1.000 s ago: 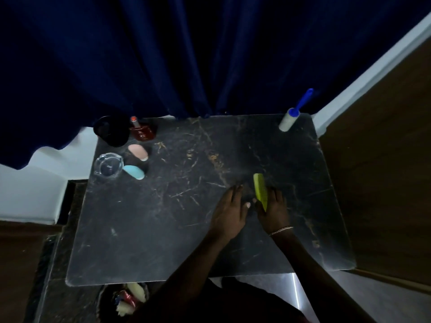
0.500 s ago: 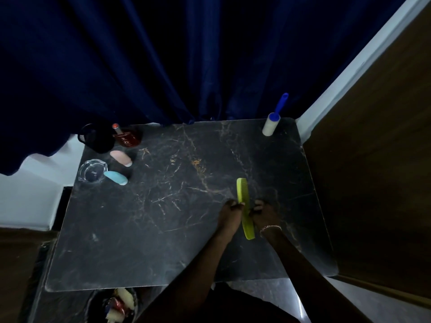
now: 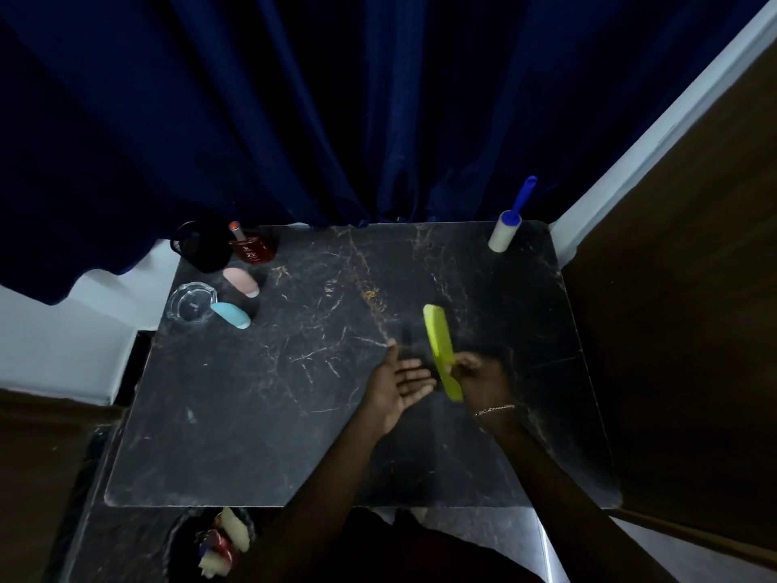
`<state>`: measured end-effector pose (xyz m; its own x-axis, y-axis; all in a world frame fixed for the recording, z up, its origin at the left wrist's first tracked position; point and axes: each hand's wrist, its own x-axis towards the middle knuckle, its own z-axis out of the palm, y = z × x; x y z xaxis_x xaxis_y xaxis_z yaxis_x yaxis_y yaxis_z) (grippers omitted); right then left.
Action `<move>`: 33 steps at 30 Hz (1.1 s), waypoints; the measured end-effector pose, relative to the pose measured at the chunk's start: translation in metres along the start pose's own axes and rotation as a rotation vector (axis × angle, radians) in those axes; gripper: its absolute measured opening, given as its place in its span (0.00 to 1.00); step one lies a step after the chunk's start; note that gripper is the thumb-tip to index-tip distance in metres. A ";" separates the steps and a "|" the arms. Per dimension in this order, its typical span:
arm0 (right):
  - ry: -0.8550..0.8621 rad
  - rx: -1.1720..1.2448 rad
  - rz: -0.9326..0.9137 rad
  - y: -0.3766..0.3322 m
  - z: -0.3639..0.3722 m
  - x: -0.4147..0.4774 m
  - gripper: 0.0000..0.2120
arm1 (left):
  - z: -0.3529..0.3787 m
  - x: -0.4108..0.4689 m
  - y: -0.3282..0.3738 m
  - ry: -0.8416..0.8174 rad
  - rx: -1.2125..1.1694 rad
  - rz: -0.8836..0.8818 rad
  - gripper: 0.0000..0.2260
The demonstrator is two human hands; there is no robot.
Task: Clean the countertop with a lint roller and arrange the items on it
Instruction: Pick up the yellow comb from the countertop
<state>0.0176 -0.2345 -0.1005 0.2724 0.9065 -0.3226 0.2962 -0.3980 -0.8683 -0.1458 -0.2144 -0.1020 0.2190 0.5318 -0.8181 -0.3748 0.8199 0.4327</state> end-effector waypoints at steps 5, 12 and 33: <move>0.077 -0.257 -0.571 -0.018 0.008 0.007 0.13 | -0.030 -0.022 0.033 -0.169 0.053 0.079 0.21; 0.100 -0.440 -0.822 -0.047 0.050 0.017 0.15 | -0.062 -0.037 0.056 -0.098 0.175 0.273 0.05; -0.099 0.090 0.131 -0.100 0.226 0.041 0.18 | -0.156 0.000 0.133 0.396 0.523 0.494 0.09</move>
<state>-0.2080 -0.1258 -0.1117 0.2102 0.8591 -0.4666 0.1799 -0.5031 -0.8453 -0.3359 -0.1382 -0.1030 -0.2317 0.8233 -0.5181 0.1449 0.5559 0.8185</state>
